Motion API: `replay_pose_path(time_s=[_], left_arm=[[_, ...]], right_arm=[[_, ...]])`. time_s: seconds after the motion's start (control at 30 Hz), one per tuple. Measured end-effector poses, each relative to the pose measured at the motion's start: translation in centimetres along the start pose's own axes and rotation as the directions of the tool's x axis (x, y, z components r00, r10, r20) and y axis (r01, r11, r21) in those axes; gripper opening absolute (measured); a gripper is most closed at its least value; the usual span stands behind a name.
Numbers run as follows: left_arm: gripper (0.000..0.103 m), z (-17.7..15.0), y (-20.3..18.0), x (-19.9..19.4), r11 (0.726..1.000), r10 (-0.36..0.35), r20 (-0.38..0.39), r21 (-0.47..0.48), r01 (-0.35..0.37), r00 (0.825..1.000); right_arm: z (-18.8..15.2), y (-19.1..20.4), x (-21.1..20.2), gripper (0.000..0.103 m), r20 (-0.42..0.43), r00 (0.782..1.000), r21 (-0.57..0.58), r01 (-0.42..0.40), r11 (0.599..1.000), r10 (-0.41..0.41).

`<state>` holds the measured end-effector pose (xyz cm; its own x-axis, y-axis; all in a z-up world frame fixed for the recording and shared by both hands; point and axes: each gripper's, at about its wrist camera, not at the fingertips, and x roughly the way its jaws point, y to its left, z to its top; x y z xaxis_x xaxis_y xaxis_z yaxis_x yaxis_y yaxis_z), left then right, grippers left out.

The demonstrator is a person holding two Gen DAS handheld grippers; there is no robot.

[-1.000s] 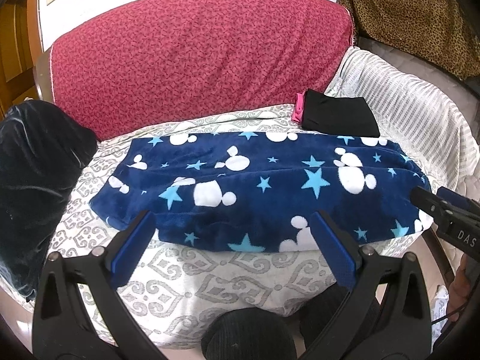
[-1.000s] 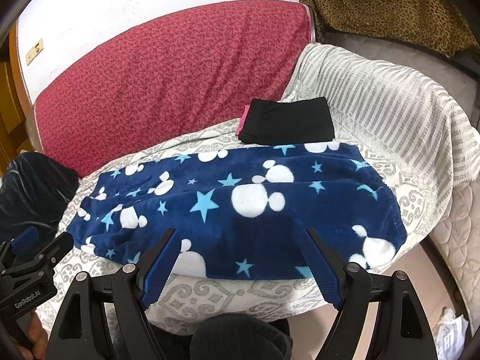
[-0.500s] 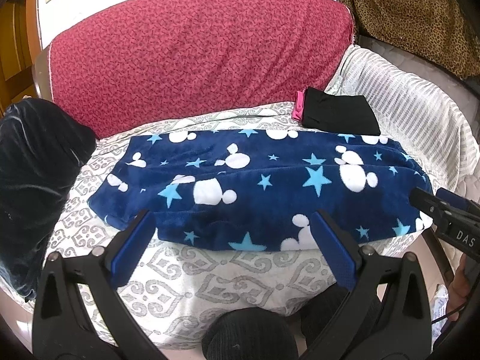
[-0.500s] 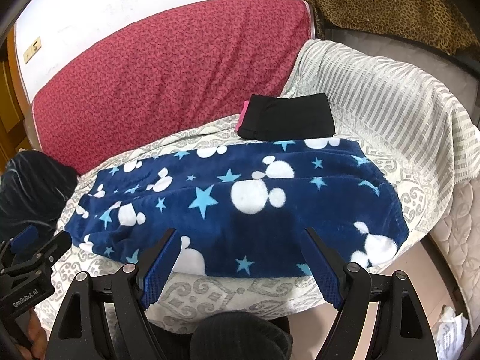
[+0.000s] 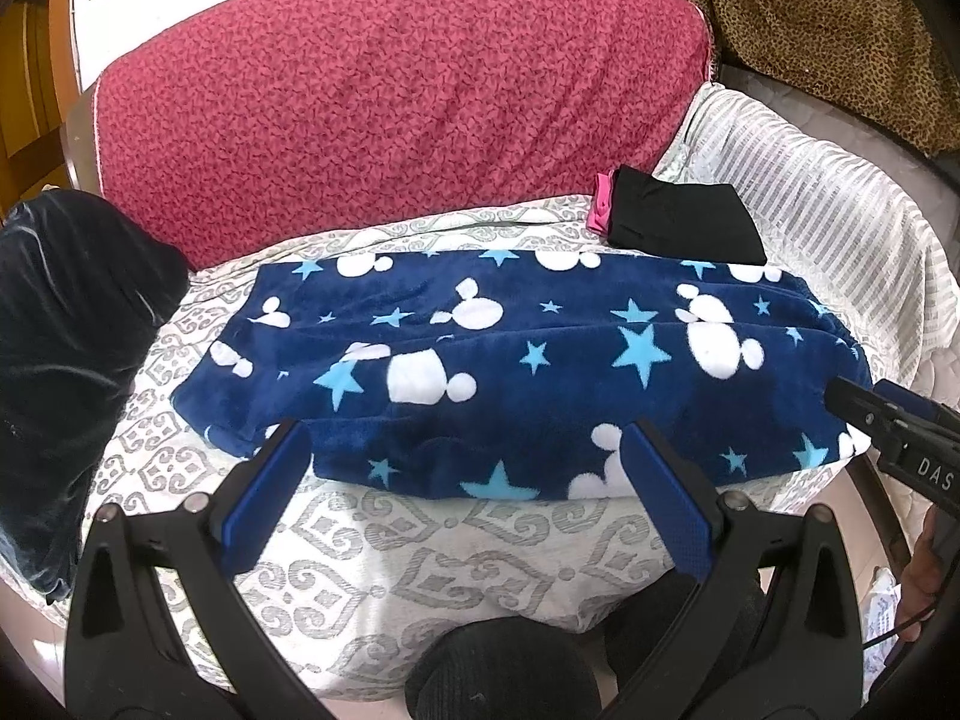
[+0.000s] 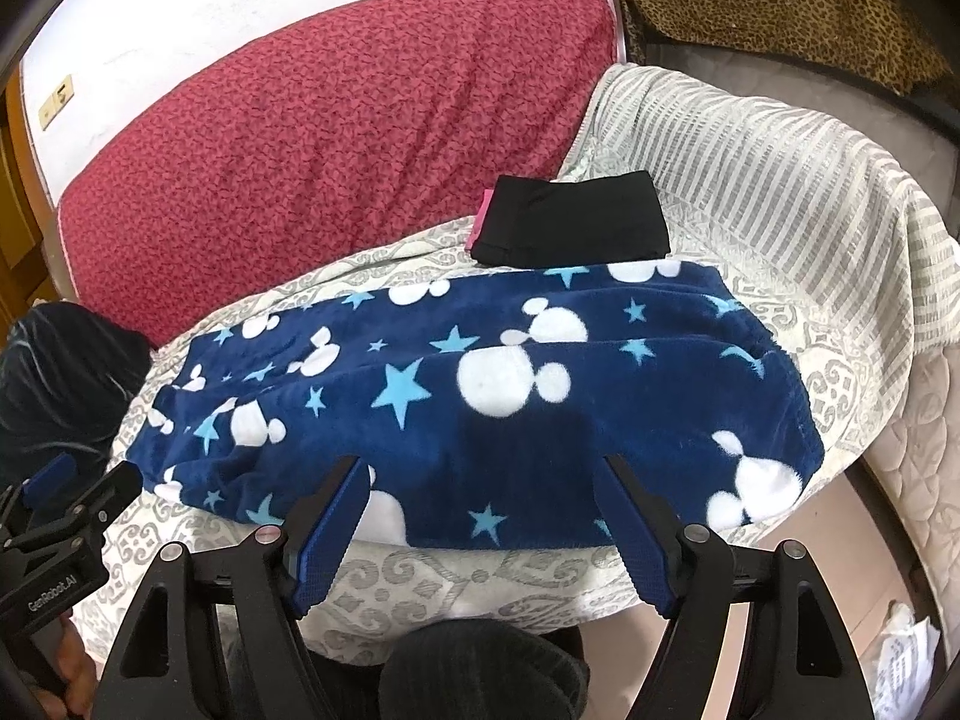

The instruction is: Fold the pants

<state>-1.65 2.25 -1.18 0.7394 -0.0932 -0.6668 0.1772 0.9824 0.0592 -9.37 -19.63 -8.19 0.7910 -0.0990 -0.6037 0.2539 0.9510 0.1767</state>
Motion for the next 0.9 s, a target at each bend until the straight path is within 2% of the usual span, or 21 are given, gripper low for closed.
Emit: replay_pose_path(time_s=[0.47,0.9], left_arm=[[0.102,-0.2,0.2,1.2,1.0,-0.005,-0.018,-0.006,0.004,1.0],[0.102,-0.8,2.3,3.4,0.999,0.022,-0.067,-0.047,-0.025,0.997]], right_arm=[[-0.1,-1.0,1.0,0.078,-0.022,1.0,0.026,0.016,1.0,-0.015],[-0.7,-2.3,2.3,0.074,-0.059,0.998,0.069,0.026,0.997,-0.022]])
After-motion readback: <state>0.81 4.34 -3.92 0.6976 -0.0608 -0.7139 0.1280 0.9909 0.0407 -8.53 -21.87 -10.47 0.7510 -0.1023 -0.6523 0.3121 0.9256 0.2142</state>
